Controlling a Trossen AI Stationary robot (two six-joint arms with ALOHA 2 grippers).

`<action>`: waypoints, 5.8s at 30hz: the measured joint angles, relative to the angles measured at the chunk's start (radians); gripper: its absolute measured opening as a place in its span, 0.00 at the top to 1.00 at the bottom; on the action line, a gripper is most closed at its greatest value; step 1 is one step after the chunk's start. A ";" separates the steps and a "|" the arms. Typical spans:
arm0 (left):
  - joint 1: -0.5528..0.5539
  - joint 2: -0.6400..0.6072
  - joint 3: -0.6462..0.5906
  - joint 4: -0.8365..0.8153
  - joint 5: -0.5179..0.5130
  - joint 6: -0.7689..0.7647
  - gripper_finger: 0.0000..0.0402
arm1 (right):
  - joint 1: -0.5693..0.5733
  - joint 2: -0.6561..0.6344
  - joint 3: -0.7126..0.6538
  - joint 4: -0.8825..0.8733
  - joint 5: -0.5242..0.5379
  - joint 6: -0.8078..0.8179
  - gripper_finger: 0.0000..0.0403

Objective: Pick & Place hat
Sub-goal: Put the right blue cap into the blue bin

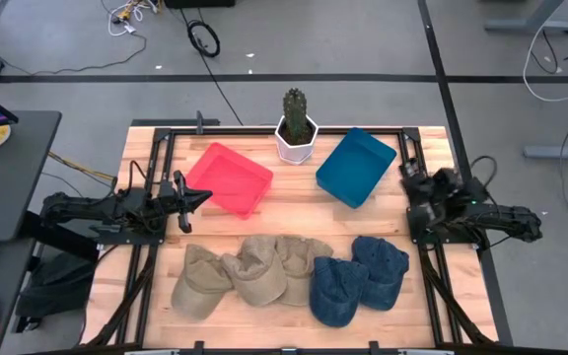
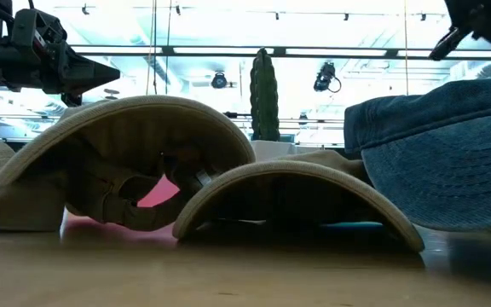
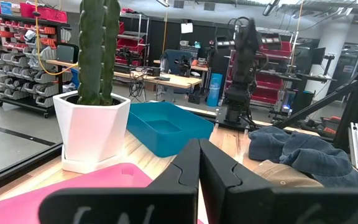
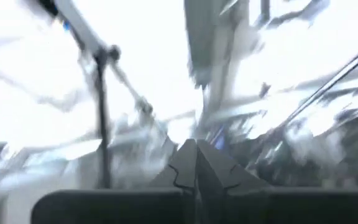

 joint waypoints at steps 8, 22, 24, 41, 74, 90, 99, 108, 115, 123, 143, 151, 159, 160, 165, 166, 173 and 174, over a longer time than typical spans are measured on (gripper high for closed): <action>0.000 0.000 0.000 0.000 0.000 0.000 0.99 | 0.000 0.000 0.000 0.161 0.285 0.000 0.96; 0.000 0.000 0.000 0.000 0.000 0.000 0.99 | 0.000 0.108 0.198 0.353 0.373 0.005 0.96; 0.000 0.000 0.000 0.000 0.000 0.000 0.99 | 0.000 0.153 0.270 0.354 0.376 -0.011 0.96; 0.000 0.000 0.000 0.000 0.000 0.000 0.99 | 0.000 0.574 1.095 -0.536 0.474 -0.198 0.96; 0.000 0.000 0.000 0.000 0.000 0.000 0.99 | 0.000 0.771 1.374 -1.111 0.266 0.001 0.96; 0.000 0.000 0.000 0.000 0.000 0.000 0.99 | 0.050 0.885 1.371 -1.173 0.163 0.201 0.96; 0.000 0.000 0.000 0.000 0.000 0.000 0.99 | 0.196 1.011 1.369 -1.268 0.073 0.391 0.96; 0.000 0.000 0.000 0.000 0.000 0.000 0.99 | 0.455 1.130 1.349 -1.323 0.083 0.296 0.96; 0.000 0.000 0.000 0.000 0.000 0.000 0.99 | 0.665 1.230 1.350 -1.396 0.250 0.306 0.96; 0.000 0.000 0.000 0.000 0.000 0.000 0.99 | 0.855 1.296 1.350 -1.480 0.404 0.455 0.96; 0.000 0.000 0.000 0.000 0.000 0.000 0.99 | 1.076 1.527 1.358 -1.672 0.331 0.861 0.96; 0.000 0.000 0.000 0.000 0.000 0.000 0.99 | 1.122 1.696 1.600 -1.878 0.313 0.884 0.96; 0.000 0.000 0.000 0.000 0.000 0.000 0.99 | 1.133 1.938 1.916 -2.127 0.304 0.872 0.96; 0.000 0.000 0.000 0.000 0.000 0.000 0.99 | 1.136 1.966 1.944 -2.153 0.302 0.878 0.96; 0.000 0.000 0.000 0.000 0.000 0.000 0.99 | 1.153 2.096 2.068 -2.289 0.270 0.932 0.96; 0.000 0.000 0.000 0.000 0.000 0.000 0.99 | 1.157 2.118 2.081 -2.296 0.267 0.942 0.96; 0.000 0.000 0.000 0.000 0.000 0.000 0.99 | 1.171 2.169 2.062 -2.296 0.245 0.996 0.96; 0.000 0.000 0.000 0.000 0.000 0.000 0.99 | 1.170 2.169 2.054 -2.296 0.242 1.018 0.96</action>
